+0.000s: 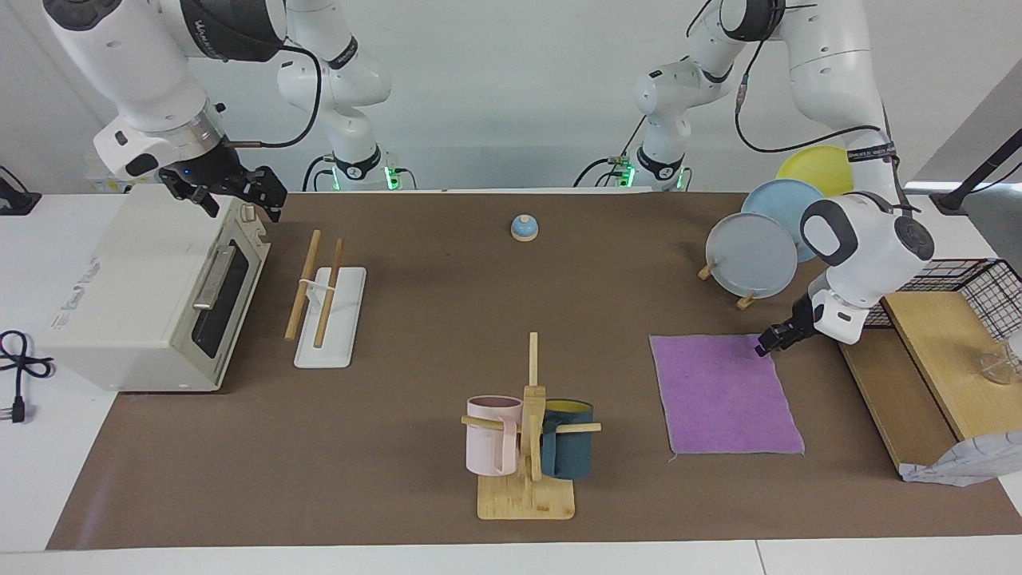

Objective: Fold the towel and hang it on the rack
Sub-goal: 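Reach the left gripper to the purple towel's nearest edge and grasp it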

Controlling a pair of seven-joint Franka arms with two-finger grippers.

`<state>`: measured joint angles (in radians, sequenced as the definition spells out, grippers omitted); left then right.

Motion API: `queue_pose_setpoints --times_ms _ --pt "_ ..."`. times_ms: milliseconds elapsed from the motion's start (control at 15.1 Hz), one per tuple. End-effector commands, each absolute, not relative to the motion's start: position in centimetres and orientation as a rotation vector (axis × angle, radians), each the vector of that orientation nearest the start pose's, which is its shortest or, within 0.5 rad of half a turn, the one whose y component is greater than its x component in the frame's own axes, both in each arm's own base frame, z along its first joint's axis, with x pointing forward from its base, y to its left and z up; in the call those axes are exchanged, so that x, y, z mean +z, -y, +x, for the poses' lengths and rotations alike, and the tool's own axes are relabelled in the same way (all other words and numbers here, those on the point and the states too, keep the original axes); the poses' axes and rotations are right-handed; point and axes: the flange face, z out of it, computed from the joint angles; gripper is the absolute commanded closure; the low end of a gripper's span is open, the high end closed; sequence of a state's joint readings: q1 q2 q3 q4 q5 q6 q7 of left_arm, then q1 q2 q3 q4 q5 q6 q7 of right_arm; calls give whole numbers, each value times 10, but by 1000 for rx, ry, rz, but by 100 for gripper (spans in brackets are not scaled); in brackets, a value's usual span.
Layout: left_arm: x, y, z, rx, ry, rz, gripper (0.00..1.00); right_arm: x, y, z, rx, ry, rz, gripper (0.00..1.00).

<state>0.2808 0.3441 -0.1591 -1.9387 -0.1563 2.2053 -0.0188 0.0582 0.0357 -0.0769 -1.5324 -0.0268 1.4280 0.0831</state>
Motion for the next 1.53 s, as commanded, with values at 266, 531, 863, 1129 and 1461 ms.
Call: queue_pose_setpoints --times_ms 266,531,863,1129,1461 --pt "307 -70 604 139 444 -3333 62 615 15 548 205 -140 -3152 0" --pt "308 -71 605 138 451 -3336 70 615 15 548 205 -140 -3152 0" --pt "308 -71 605 136 449 -3335 100 615 16 548 205 -142 -3151 0" --pt "308 -71 605 136 449 -3335 100 615 15 548 205 -140 -3152 0" --pt "321 -60 610 114 380 -3337 100 615 15 548 205 -140 -3152 0"
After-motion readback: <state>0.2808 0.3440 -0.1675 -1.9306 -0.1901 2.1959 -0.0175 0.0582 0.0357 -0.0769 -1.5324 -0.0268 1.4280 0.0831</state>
